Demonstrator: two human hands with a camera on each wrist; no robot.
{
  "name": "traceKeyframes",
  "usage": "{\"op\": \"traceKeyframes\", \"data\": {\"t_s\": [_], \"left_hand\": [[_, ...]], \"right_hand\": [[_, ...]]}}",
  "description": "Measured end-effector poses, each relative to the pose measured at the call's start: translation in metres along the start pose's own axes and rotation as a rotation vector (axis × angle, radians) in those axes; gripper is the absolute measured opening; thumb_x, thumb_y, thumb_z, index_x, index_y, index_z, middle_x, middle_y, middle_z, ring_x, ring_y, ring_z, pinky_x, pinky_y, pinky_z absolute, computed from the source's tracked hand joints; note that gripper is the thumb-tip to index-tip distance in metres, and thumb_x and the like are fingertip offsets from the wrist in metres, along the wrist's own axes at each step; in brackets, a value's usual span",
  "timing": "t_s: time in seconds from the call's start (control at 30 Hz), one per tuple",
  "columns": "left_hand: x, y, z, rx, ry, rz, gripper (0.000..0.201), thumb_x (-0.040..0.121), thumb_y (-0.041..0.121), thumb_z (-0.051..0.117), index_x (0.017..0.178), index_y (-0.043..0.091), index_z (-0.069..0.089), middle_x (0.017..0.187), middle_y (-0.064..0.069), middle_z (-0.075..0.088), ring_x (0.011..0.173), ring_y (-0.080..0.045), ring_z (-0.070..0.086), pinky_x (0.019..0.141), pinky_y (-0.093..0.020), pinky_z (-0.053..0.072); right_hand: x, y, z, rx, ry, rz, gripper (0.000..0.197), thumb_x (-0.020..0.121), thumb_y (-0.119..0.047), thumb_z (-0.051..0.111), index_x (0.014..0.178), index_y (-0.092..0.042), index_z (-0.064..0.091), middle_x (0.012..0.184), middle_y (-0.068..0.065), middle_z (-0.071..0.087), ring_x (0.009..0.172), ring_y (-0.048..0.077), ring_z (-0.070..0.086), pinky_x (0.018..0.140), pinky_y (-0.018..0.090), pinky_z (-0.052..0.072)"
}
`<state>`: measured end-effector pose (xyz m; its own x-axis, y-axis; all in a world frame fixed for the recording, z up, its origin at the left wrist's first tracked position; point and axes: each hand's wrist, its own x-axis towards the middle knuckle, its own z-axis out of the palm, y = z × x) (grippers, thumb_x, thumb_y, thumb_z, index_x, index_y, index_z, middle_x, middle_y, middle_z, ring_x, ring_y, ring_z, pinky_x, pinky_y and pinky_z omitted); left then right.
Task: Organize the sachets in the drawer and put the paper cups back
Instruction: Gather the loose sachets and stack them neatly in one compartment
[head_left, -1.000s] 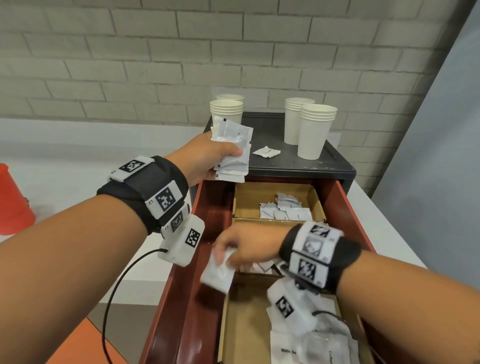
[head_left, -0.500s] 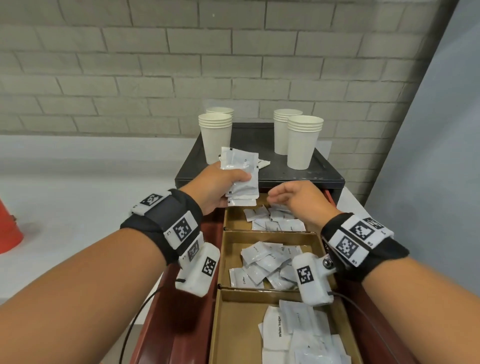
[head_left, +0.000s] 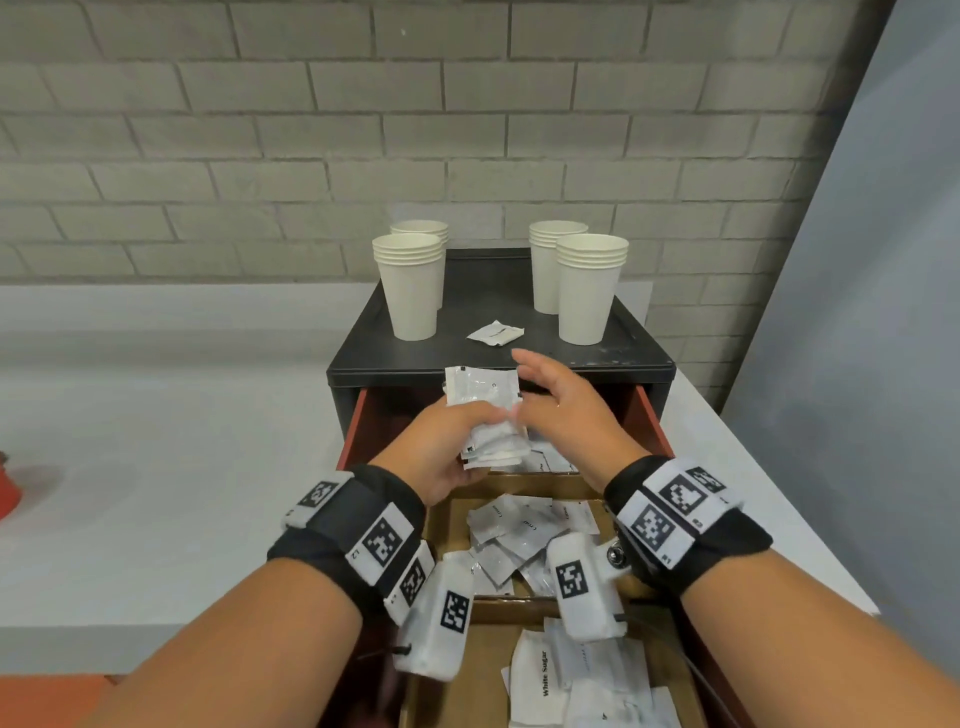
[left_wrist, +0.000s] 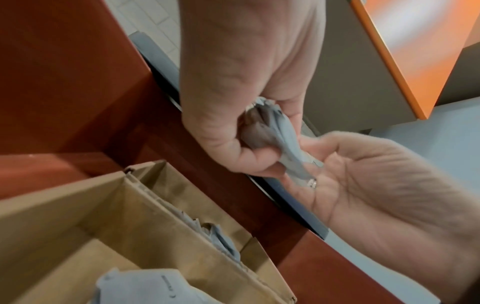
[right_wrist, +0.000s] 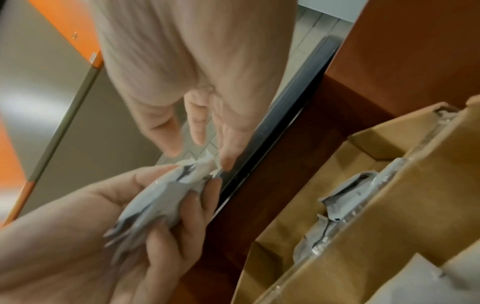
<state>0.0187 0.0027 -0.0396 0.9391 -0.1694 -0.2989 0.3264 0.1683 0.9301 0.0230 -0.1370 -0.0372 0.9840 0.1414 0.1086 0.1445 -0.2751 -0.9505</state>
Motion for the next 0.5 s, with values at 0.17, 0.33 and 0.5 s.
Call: {"op": "traceKeyframes", "data": {"t_s": [0.17, 0.33, 0.5], "left_hand": [[-0.001, -0.005, -0.002, -0.103, -0.028, -0.087, 0.031, 0.089, 0.01, 0.056, 0.119, 0.016, 0.053, 0.093, -0.009, 0.065, 0.074, -0.018, 0.062, 0.05, -0.022, 0.049], [-0.002, -0.004, -0.007, -0.326, -0.192, -0.142, 0.026, 0.096, 0.023, 0.04, 0.109, 0.012, 0.059, 0.096, -0.014, 0.069, 0.088, -0.028, 0.065, 0.07, -0.045, 0.054], [0.0, -0.006, -0.006, -0.443, -0.2, -0.17, 0.03, 0.098, 0.025, 0.038, 0.116, 0.01, 0.056, 0.105, -0.019, 0.066, 0.094, -0.031, 0.064, 0.071, -0.048, 0.057]], "right_hand": [[-0.003, 0.014, 0.009, -0.294, -0.113, -0.125, 0.071, 0.072, -0.015, 0.077, 0.134, -0.026, 0.043, 0.128, -0.009, 0.043, 0.116, 0.006, 0.044, 0.092, 0.014, 0.038], [-0.002, 0.016, 0.012, -0.244, -0.087, -0.113, 0.052, 0.074, -0.011, 0.074, 0.119, -0.025, 0.052, 0.114, -0.005, 0.057, 0.106, 0.011, 0.053, 0.088, 0.024, 0.047], [-0.001, 0.016, 0.015, -0.237, -0.086, -0.114, 0.054, 0.073, -0.01, 0.075, 0.118, -0.026, 0.051, 0.111, -0.006, 0.056, 0.104, 0.009, 0.052, 0.085, 0.022, 0.047]]}}
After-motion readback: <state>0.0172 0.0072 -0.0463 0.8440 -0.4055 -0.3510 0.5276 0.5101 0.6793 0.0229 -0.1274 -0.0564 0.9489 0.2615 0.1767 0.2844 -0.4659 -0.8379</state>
